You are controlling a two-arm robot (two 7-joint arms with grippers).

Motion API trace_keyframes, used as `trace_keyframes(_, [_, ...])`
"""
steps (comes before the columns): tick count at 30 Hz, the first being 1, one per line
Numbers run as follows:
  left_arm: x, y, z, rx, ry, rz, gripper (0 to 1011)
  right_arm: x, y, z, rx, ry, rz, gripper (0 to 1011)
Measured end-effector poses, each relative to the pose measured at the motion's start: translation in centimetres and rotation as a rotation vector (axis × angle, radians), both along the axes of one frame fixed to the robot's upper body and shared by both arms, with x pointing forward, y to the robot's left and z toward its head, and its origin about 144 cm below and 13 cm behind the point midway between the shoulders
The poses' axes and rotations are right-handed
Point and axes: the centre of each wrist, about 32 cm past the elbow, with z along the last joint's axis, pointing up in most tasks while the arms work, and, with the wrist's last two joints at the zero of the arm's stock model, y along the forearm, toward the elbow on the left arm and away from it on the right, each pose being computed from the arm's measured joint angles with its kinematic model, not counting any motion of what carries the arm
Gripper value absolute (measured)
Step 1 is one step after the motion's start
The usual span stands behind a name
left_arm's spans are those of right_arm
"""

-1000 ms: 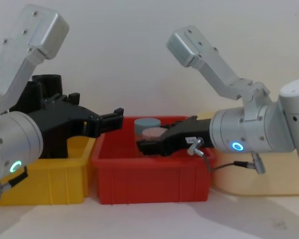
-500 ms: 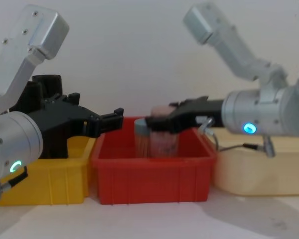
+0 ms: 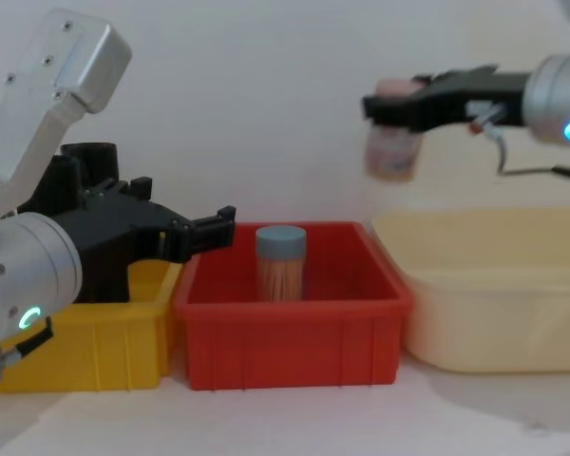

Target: Pick up the garbage bag with the one hand and transfer it to the other hand.

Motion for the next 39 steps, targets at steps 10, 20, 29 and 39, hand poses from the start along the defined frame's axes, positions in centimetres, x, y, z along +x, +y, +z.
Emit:
trace_keyframes(10, [0.0, 0.0, 0.0, 0.0, 0.0, 0.0, 1001, -0.2, -2.9, 1.2, -0.044, -0.024, -0.115, 814])
trace_keyframes(20, [0.0, 0.0, 0.0, 0.0, 0.0, 0.0, 1002, 0.3, -4.6, 0.3, -0.155, 0.024, -0.195, 1000])
trace_keyframes(29, [0.0, 0.0, 0.0, 0.0, 0.0, 0.0, 1001, 0.8, -5.4, -0.6, -0.222, 0.058, -0.236, 1000])
trace_keyframes(39, [0.0, 0.0, 0.0, 0.0, 0.0, 0.0, 1001, 1.0, -5.9, -1.1, -0.258, 0.078, -0.258, 1000])
